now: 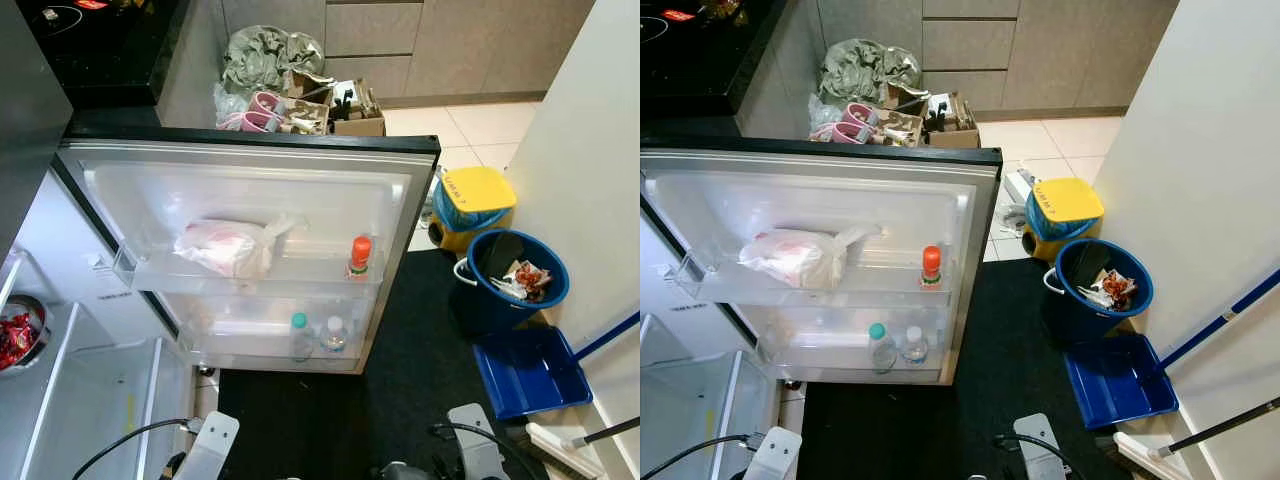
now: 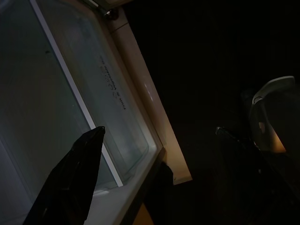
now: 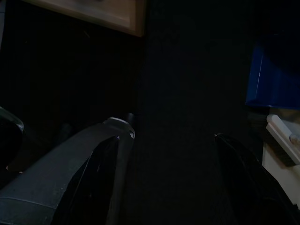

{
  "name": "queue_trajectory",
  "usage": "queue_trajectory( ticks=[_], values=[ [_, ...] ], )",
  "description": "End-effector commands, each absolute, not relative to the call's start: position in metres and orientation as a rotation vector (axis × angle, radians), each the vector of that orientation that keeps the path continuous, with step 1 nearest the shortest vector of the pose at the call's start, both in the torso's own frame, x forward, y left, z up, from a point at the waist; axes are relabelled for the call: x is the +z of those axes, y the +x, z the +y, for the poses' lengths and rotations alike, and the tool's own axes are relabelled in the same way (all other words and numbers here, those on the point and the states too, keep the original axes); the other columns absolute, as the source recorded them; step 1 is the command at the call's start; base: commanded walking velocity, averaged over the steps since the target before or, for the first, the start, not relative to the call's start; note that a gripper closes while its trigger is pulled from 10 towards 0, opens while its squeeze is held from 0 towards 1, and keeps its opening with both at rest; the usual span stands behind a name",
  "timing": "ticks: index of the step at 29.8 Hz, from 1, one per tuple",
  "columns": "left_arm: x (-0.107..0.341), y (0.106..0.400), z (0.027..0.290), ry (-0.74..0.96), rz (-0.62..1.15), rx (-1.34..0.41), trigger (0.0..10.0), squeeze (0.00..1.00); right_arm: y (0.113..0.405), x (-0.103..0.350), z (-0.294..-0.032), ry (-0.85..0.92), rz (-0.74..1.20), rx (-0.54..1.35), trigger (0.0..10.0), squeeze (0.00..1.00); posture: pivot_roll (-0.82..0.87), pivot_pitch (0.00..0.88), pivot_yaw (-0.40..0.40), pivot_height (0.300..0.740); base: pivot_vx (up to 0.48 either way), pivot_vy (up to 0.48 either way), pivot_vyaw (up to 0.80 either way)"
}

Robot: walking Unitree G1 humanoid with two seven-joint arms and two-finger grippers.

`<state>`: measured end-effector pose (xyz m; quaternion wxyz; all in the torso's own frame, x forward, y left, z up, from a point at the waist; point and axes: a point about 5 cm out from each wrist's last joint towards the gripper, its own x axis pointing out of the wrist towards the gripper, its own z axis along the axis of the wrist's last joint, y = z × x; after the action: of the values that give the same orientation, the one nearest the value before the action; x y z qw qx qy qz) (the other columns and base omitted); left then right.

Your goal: Restocking fridge

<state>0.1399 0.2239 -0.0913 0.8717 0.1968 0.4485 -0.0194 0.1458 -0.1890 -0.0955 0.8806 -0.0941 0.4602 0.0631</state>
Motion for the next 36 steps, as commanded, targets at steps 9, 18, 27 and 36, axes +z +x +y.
queue_trajectory(
  ticks=[9, 18, 27, 36],
  values=[
    [-0.0940, 0.1349, 0.2201, 0.419, 0.951, -0.054, 10.0, 0.00, 0.1433, -0.0964, -0.1902, -0.194, 0.964, 0.125, 10.0, 0.00, -0.03, 0.085, -0.030, 0.740, 0.000, 0.000, 0.00],
    [-0.0909, 0.1410, 0.2220, 0.426, 0.922, -0.055, 10.0, 0.00, 0.1438, -0.0965, -0.1901, -0.199, 0.967, 0.125, 10.0, 0.00, -0.03, 0.076, -0.030, 0.740, 0.000, 0.000, 0.00],
    [-0.0912, 0.1403, 0.2217, 0.431, 0.925, -0.055, 10.0, 0.00, 0.1467, -0.0953, -0.1918, -0.208, 0.965, 0.130, 10.0, 0.00, -0.02, 0.066, -0.038, 0.740, 0.000, 0.000, 0.00],
    [-0.0928, 0.1357, 0.2240, 0.433, 0.948, -0.051, 10.0, 0.00, 0.1472, -0.0950, -0.1928, -0.212, 0.965, 0.130, 10.0, 0.00, -0.03, 0.065, -0.037, 0.740, 0.000, 0.000, 0.00]
  ],
)
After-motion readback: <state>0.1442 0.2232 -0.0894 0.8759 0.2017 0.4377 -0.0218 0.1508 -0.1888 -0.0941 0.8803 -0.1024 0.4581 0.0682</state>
